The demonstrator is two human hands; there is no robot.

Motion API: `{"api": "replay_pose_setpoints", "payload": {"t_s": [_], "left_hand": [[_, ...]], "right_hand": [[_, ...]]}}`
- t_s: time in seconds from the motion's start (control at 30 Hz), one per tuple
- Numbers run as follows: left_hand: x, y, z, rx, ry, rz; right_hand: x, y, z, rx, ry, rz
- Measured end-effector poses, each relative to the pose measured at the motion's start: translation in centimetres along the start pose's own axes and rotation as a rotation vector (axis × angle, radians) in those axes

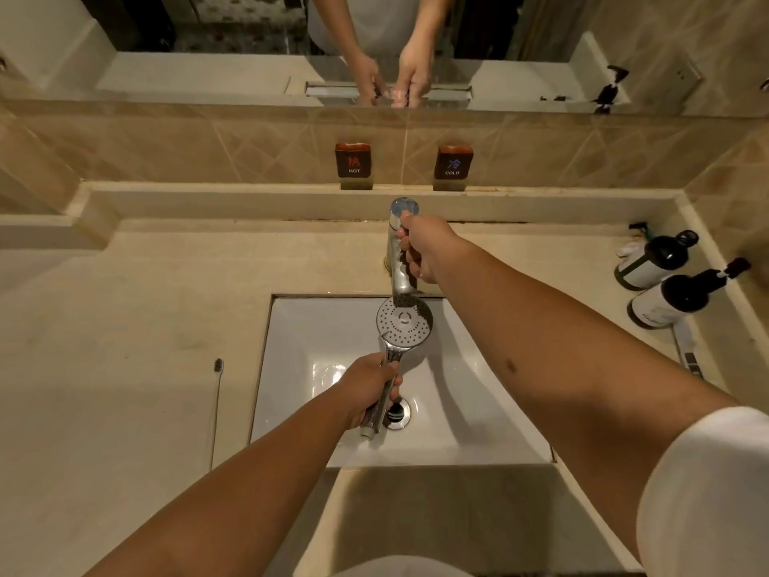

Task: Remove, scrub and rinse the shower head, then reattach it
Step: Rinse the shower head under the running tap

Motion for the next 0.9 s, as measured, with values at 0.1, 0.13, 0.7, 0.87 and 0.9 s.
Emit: {"api": "replay_pose_setpoints", "payload": {"t_s": [0.1, 0.13, 0.7, 0.87, 0.9], "left_hand": [[0.1, -0.4, 0.1, -0.01, 0.005, 0.002], [0.1, -0.5, 0.1, -0.012, 0.008, 0.004], [0.3, -1.3, -0.6, -0.01, 0.033, 0.003], [0.1, -1.3, -1.0, 0.03, 0.039, -0.004], [0.1, -1.3, -1.0, 0.037, 0.035, -0.005]], "right_hand": [[-0.1, -0.2, 0.2, 0.003, -0.013, 0.034], [-0.1, -0.4, 0.2, -0.013, -0.012, 0.028], [0.2, -1.9, 0.5, -0.087, -0.032, -0.044], [-0.3, -1.6, 0.3, -0.042, 0.007, 0.004], [-0.5, -1.4, 0.3, -0.047, 0.02, 0.051]]}}
Point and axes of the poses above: each hand's wrist, its own x-axis towards the middle knuckle, its own z-axis out of the palm, y = z × x, the point moved 6 cm from there along x, towards the middle knuckle, and after that the axes turned 5 degrees about -x, right-handed, at the moved point
